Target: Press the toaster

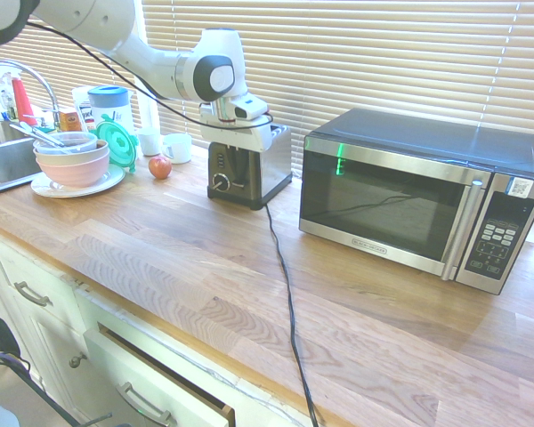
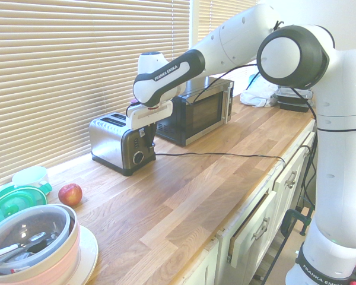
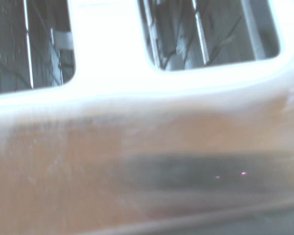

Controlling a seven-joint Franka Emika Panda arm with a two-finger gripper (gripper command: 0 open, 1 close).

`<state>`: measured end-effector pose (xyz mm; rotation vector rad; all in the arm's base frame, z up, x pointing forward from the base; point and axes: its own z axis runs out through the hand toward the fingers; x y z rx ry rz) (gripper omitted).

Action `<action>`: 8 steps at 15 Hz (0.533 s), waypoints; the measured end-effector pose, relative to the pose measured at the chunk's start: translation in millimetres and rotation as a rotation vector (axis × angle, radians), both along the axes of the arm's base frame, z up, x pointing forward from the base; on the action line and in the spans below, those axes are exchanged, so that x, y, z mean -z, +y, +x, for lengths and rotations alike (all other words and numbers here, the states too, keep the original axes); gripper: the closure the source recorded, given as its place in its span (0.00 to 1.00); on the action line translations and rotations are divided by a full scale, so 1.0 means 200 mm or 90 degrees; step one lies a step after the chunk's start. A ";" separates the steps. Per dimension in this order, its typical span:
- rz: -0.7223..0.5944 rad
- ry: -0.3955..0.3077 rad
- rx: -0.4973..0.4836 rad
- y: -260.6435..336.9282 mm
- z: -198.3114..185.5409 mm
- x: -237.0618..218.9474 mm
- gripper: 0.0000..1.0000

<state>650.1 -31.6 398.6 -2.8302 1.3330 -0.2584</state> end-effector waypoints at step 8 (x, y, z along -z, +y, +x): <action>0.003 0.003 0.001 0.01 0.00 0.00 1.00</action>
